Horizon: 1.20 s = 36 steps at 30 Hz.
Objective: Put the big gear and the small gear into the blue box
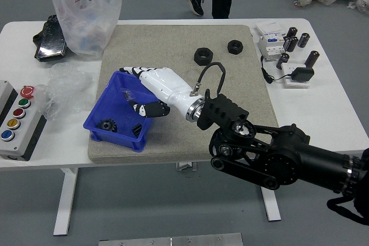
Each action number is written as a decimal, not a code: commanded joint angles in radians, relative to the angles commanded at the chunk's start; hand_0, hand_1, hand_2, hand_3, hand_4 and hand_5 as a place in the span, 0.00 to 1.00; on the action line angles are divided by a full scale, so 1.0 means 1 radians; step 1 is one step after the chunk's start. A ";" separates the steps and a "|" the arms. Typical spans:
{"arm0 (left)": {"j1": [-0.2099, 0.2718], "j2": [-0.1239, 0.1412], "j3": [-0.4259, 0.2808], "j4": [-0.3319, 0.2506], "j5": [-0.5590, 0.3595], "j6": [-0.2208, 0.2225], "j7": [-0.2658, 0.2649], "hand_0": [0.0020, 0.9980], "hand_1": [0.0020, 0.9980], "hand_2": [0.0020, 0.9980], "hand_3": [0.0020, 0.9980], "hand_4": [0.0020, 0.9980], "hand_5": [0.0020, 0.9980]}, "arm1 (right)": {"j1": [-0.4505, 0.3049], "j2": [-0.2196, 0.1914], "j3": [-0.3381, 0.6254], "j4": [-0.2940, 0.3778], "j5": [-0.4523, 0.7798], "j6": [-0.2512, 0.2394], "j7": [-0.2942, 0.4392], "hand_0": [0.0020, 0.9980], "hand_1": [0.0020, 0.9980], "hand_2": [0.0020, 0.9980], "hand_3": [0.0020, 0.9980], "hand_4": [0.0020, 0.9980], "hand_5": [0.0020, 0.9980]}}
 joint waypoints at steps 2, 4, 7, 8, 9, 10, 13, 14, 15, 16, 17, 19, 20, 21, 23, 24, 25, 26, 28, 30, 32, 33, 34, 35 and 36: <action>0.002 0.000 0.004 0.001 -0.006 0.003 -0.002 0.73 0.62 0.57 0.70 0.65 0.48 | -0.036 -0.037 0.064 0.033 0.066 -0.006 0.043 0.43 0.78 0.87 0.90 0.65 0.23; 0.005 0.001 0.007 0.002 -0.012 0.007 -0.004 0.73 0.62 0.57 0.70 0.65 0.48 | -0.078 -0.079 0.133 0.063 0.140 -0.005 0.092 0.45 0.73 0.78 0.80 0.68 0.27; 0.009 0.002 0.002 0.004 -0.007 0.010 -0.005 0.73 0.62 0.57 0.70 0.65 0.48 | -0.139 -0.139 0.239 0.091 0.257 0.018 0.166 0.45 0.73 0.78 0.80 0.68 0.27; 0.010 0.003 0.001 0.005 -0.006 0.011 -0.005 0.73 0.62 0.57 0.70 0.65 0.48 | -0.158 -0.157 0.270 0.096 0.293 0.026 0.188 0.45 0.73 0.78 0.80 0.68 0.27; 0.010 0.002 0.002 0.005 -0.007 0.012 -0.006 0.73 0.62 0.57 0.70 0.65 0.48 | -0.184 -0.180 0.308 0.101 0.335 0.042 0.216 0.51 0.70 0.75 0.74 0.73 0.37; 0.011 0.002 0.003 0.005 -0.008 0.012 -0.007 0.73 0.62 0.57 0.70 0.65 0.48 | -0.205 -0.196 0.339 0.103 0.371 0.054 0.238 0.51 0.70 0.75 0.74 0.73 0.37; 0.012 -0.001 0.003 0.006 -0.006 0.013 -0.009 0.73 0.62 0.57 0.70 0.65 0.48 | -0.277 -0.233 0.433 0.099 0.488 0.097 0.306 0.51 0.70 0.75 0.74 0.73 0.37; 0.013 -0.001 0.002 0.007 -0.005 0.013 -0.009 0.73 0.62 0.57 0.70 0.65 0.48 | -0.301 -0.240 0.459 0.096 0.524 0.110 0.325 0.51 0.70 0.75 0.74 0.73 0.37; 0.014 -0.002 0.002 0.007 -0.004 0.013 -0.011 0.73 0.62 0.57 0.70 0.65 0.48 | -0.330 -0.247 0.490 0.094 0.566 0.126 0.349 0.66 0.71 0.74 0.72 0.77 0.47; 0.015 -0.002 0.002 0.008 -0.003 0.014 -0.012 0.73 0.62 0.57 0.70 0.65 0.48 | -0.348 -0.252 0.510 0.093 0.593 0.136 0.363 0.66 0.71 0.74 0.72 0.77 0.47; 0.017 -0.002 0.001 0.009 0.000 0.014 -0.013 0.73 0.62 0.57 0.70 0.65 0.48 | -0.375 -0.255 0.537 0.091 0.633 0.149 0.382 0.66 0.71 0.74 0.72 0.77 0.47; 0.020 -0.001 -0.003 0.010 0.006 0.015 -0.015 0.73 0.62 0.57 0.70 0.65 0.48 | -0.420 -0.259 0.583 0.086 0.697 0.167 0.408 0.66 0.71 0.74 0.72 0.77 0.47; 0.021 -0.001 -0.004 0.011 0.009 0.015 -0.016 0.73 0.62 0.57 0.70 0.65 0.48 | -0.443 -0.258 0.607 0.083 0.728 0.176 0.420 0.66 0.71 0.74 0.72 0.77 0.47; 0.023 -0.001 -0.005 0.011 0.011 0.016 -0.017 0.73 0.62 0.57 0.70 0.65 0.48 | -0.466 -0.255 0.630 0.079 0.760 0.184 0.431 0.70 0.70 0.72 0.69 0.77 0.50; 0.025 -0.002 -0.007 0.012 0.016 0.016 -0.018 0.73 0.62 0.57 0.70 0.65 0.48 | -0.500 -0.250 0.669 0.073 0.817 0.194 0.447 0.70 0.70 0.72 0.69 0.77 0.50; 0.026 -0.003 -0.009 0.012 0.020 0.015 -0.018 0.73 0.62 0.57 0.70 0.65 0.48 | -0.511 -0.247 0.683 0.071 0.841 0.199 0.454 0.70 0.70 0.72 0.69 0.77 0.50; 0.027 -0.003 -0.012 0.012 0.025 0.014 -0.018 0.73 0.62 0.57 0.70 0.65 0.48 | -0.519 -0.243 0.695 0.069 0.868 0.204 0.460 0.70 0.70 0.72 0.69 0.77 0.50; 0.027 -0.003 -0.015 0.012 0.030 0.013 -0.018 0.73 0.62 0.57 0.70 0.65 0.48 | -0.524 -0.240 0.703 0.068 0.892 0.207 0.465 0.70 0.70 0.72 0.69 0.77 0.50; 0.028 -0.004 -0.019 0.012 0.038 0.011 -0.018 0.73 0.62 0.57 0.70 0.65 0.48 | -0.528 -0.236 0.710 0.066 0.933 0.211 0.471 0.70 0.70 0.71 0.68 0.78 0.52; 0.027 -0.004 -0.023 0.012 0.047 0.007 -0.017 0.73 0.62 0.57 0.70 0.65 0.48 | -0.531 -0.231 0.715 0.065 0.961 0.214 0.474 0.70 0.70 0.71 0.68 0.78 0.52; 0.028 -0.002 -0.027 0.011 0.056 0.003 -0.016 0.73 0.62 0.57 0.70 0.65 0.48 | -0.535 -0.224 0.722 0.063 0.977 0.215 0.477 0.70 0.70 0.71 0.68 0.78 0.52; 0.030 0.000 -0.026 0.010 0.056 0.001 -0.015 0.73 0.62 0.57 0.70 0.65 0.48 | -0.538 -0.221 0.724 0.062 0.983 0.216 0.477 0.68 0.70 0.71 0.67 0.78 0.52; 0.031 0.002 -0.023 0.010 0.053 0.000 -0.016 0.73 0.62 0.57 0.70 0.65 0.48 | -0.540 -0.217 0.726 0.061 0.987 0.217 0.478 0.68 0.70 0.71 0.67 0.78 0.52; 0.033 0.004 -0.019 0.010 0.048 0.001 -0.017 0.73 0.62 0.57 0.70 0.65 0.48 | -0.542 -0.213 0.727 0.061 0.989 0.217 0.479 0.68 0.70 0.71 0.67 0.78 0.52; 0.036 0.006 -0.012 0.010 0.040 0.002 -0.018 0.73 0.62 0.57 0.70 0.65 0.48 | -0.542 -0.210 0.727 0.060 0.991 0.218 0.479 0.68 0.70 0.71 0.67 0.78 0.52</action>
